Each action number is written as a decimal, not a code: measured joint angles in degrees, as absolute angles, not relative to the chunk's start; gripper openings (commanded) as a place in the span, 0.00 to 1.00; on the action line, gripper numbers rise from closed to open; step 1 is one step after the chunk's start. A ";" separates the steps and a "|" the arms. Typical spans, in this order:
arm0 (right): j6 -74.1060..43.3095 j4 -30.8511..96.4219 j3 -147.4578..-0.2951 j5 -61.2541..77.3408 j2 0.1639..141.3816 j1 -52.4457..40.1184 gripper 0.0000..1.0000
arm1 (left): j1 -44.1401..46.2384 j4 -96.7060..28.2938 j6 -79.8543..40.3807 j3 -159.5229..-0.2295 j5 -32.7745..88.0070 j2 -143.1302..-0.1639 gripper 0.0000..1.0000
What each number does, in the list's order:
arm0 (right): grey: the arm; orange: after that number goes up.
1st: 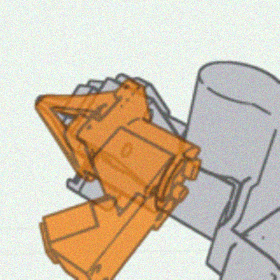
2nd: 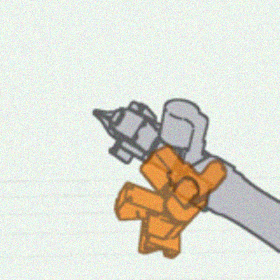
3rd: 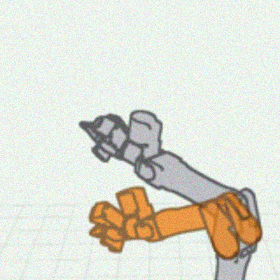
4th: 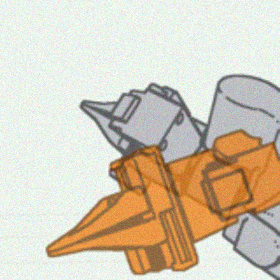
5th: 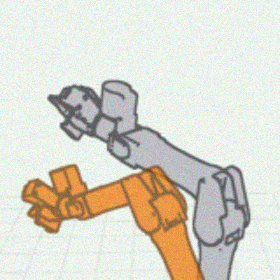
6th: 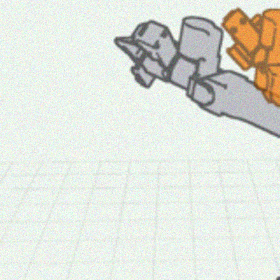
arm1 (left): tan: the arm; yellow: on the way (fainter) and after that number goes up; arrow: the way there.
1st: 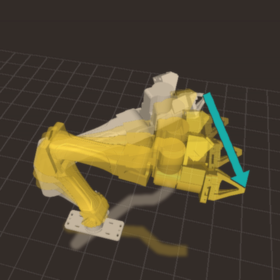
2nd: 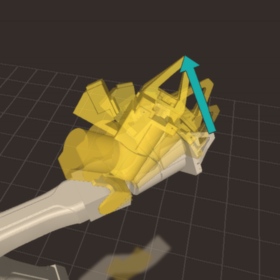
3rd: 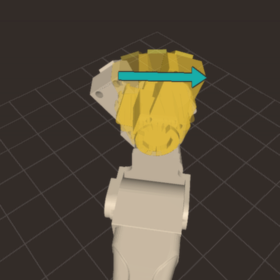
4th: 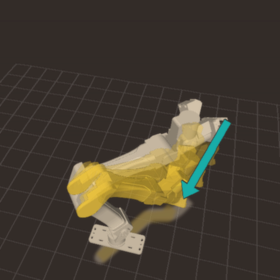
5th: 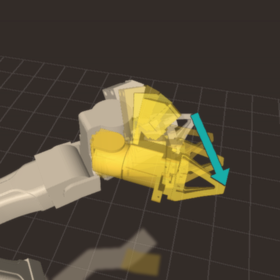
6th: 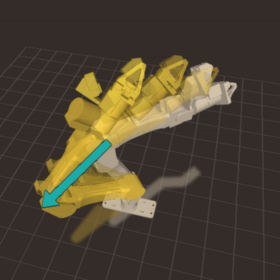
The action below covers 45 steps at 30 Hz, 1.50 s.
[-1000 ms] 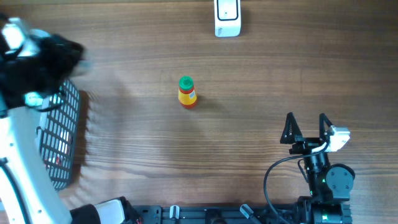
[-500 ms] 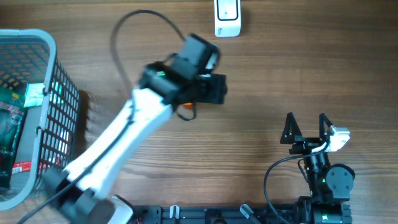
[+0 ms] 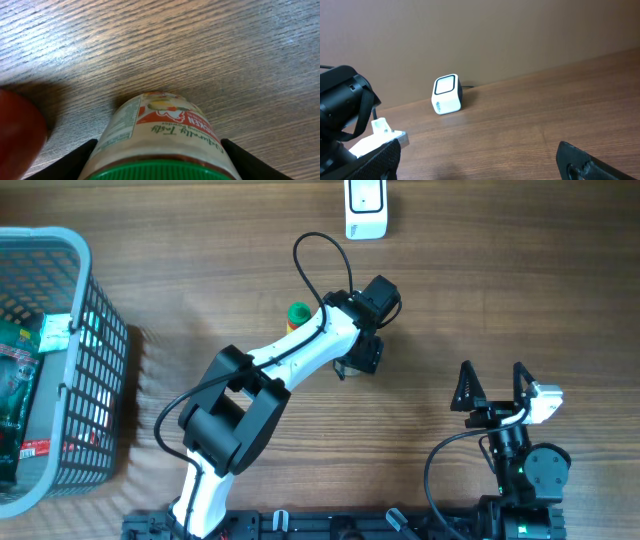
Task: Scan the item barcode
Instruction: 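Carry the jar out and place it right of the sauce bottle, then reach the left gripper into the basket and grasp the pink-white box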
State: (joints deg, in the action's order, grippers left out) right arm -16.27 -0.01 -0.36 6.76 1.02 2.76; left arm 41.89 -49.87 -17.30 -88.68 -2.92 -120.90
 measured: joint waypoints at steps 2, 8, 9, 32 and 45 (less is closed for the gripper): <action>-16.27 -0.01 -0.36 6.76 1.02 2.76 1.00 | 41.89 -50.09 -17.30 -88.68 -2.07 -120.84 1.00; -16.27 -0.01 -0.36 6.76 1.02 2.76 1.00 | 41.89 -50.74 -17.23 -88.68 0.34 -111.24 1.00; -16.27 -0.01 -0.36 6.76 0.99 2.76 1.00 | 41.89 -51.07 -17.23 -88.68 0.36 -108.81 1.00; -16.27 -0.01 -0.36 6.76 1.02 2.76 1.00 | 40.71 -62.59 -17.21 -88.77 -18.61 -77.80 1.00; -16.27 -0.01 -0.36 6.76 1.02 2.76 1.00 | 13.89 -61.25 -18.13 -91.44 -20.82 -65.87 1.00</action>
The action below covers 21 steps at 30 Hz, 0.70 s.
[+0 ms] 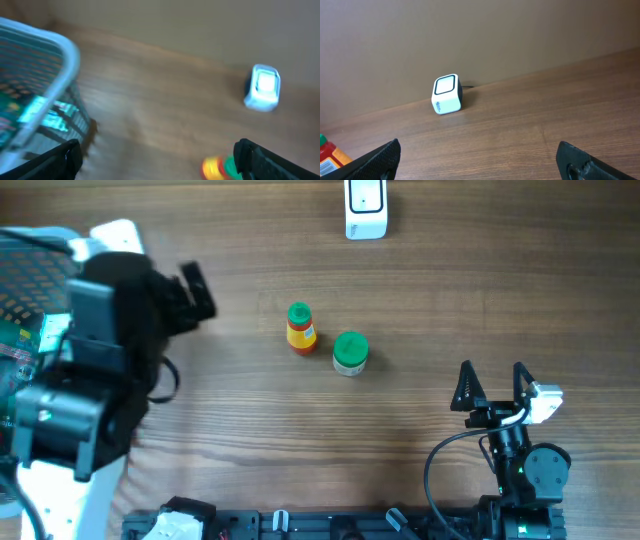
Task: Scan the item barcode
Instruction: 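Reach the left gripper into the basket and grasp the pink-white box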
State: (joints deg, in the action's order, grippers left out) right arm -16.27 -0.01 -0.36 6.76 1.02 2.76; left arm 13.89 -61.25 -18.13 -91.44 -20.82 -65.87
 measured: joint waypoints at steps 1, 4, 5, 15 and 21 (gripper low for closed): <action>-16.27 -0.01 -0.36 6.76 0.99 2.76 1.00 | 10.50 -60.10 -18.55 -92.40 -20.82 -65.80 1.00; -16.27 -0.01 -0.36 6.76 0.99 2.76 1.00 | -0.05 -59.20 -23.40 -93.10 -20.82 -65.71 1.00; -16.27 -0.01 -0.36 6.76 0.99 2.76 1.00 | -4.64 -59.83 -26.04 -93.12 -20.95 -65.80 1.00; -16.27 -0.01 -0.36 6.76 0.99 2.76 1.00 | -36.80 -69.93 -37.30 -93.49 -11.60 -73.08 1.00; -16.29 -0.01 -0.36 6.76 0.99 2.76 1.00 | -45.17 -76.82 -37.65 -93.93 -3.81 -91.35 1.00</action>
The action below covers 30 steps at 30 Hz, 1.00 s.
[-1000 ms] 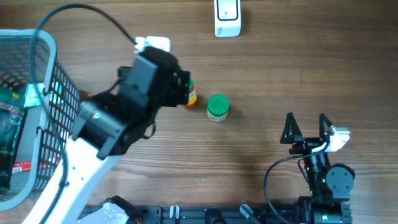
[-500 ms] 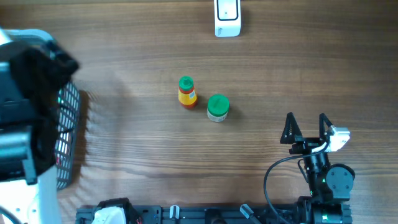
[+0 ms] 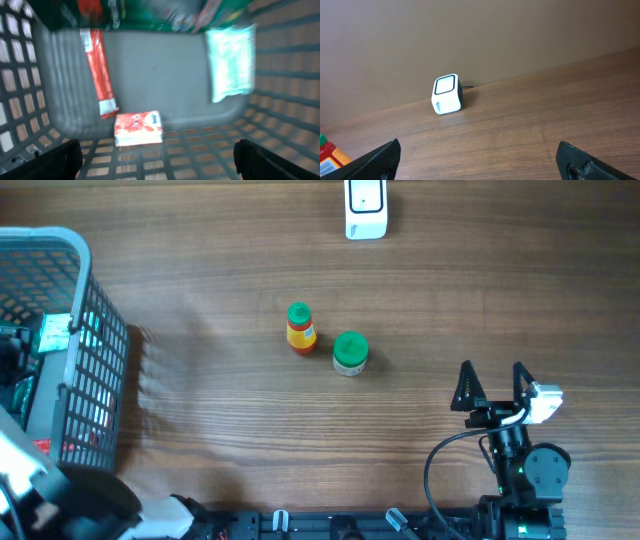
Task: Scan the item barcode
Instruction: 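Reach the left gripper into the basket and grasp the pink-white box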
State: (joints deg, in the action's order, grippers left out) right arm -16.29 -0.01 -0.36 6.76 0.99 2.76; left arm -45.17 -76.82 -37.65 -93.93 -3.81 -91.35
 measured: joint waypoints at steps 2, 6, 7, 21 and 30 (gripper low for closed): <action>-16.29 -0.01 -0.36 6.76 0.99 2.76 1.00 | -45.45 -78.35 -37.65 -93.86 -1.91 -96.44 1.00; -16.27 -0.01 -0.36 6.76 0.99 2.76 1.00 | -45.50 -82.78 -37.08 -93.80 1.04 -103.94 1.00; -16.29 -0.01 -0.36 6.76 0.99 2.76 1.00 | -45.50 -82.94 -36.60 -93.62 1.43 -104.99 1.00; -16.29 -0.01 -0.36 6.76 1.02 2.76 1.00 | -45.50 -66.65 -35.64 -75.64 5.96 -105.89 1.00; -16.29 -0.01 -0.36 6.76 0.99 2.76 1.00 | -45.50 -65.43 -35.44 -73.69 7.42 -105.89 0.92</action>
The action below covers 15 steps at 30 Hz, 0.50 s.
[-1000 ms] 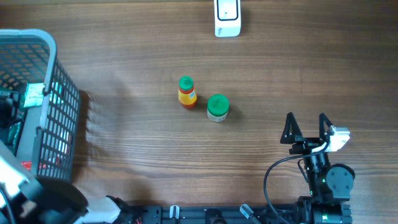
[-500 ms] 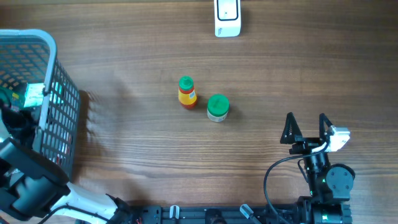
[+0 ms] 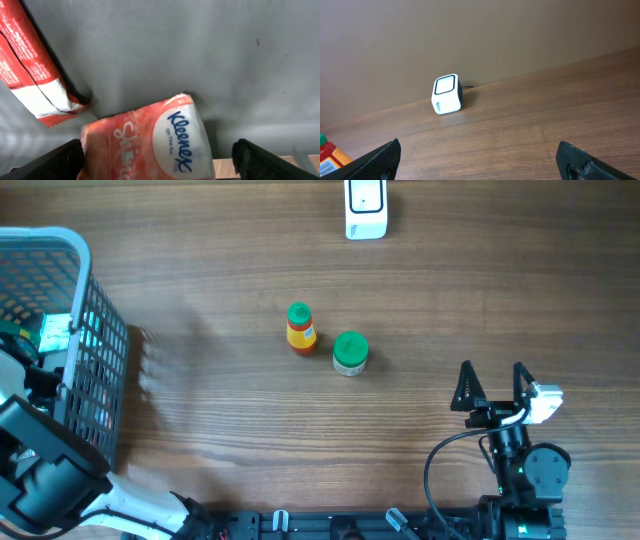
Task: Scan the item barcode
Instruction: 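Reach the left gripper into the basket and grasp the pink-white box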
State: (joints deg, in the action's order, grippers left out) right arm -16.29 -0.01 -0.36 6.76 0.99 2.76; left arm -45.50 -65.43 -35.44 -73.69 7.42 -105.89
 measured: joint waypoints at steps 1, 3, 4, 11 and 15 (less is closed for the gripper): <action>-16.29 -0.01 -0.36 6.76 1.02 2.76 1.00 | -45.50 -65.76 -35.42 -73.65 7.44 -105.89 0.92; -16.29 -0.01 -0.36 6.76 0.99 2.76 1.00 | -45.50 -66.94 -35.22 -73.65 7.42 -105.89 0.93; -16.29 -0.01 -0.36 6.76 1.02 2.76 1.00 | -45.50 -67.05 -35.20 -73.65 7.44 -105.89 0.96; -16.29 -0.01 -0.36 6.76 0.99 2.76 1.00 | -45.50 -67.02 -33.47 -73.65 7.38 -105.89 0.49; -16.29 -0.01 -0.36 6.76 1.02 2.76 1.00 | -45.50 -66.81 -33.17 -73.65 7.42 -105.89 0.15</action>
State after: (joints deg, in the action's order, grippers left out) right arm -16.29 -0.01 -0.36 6.76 1.02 2.76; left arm -45.50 -66.81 -33.17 -73.65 7.42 -105.89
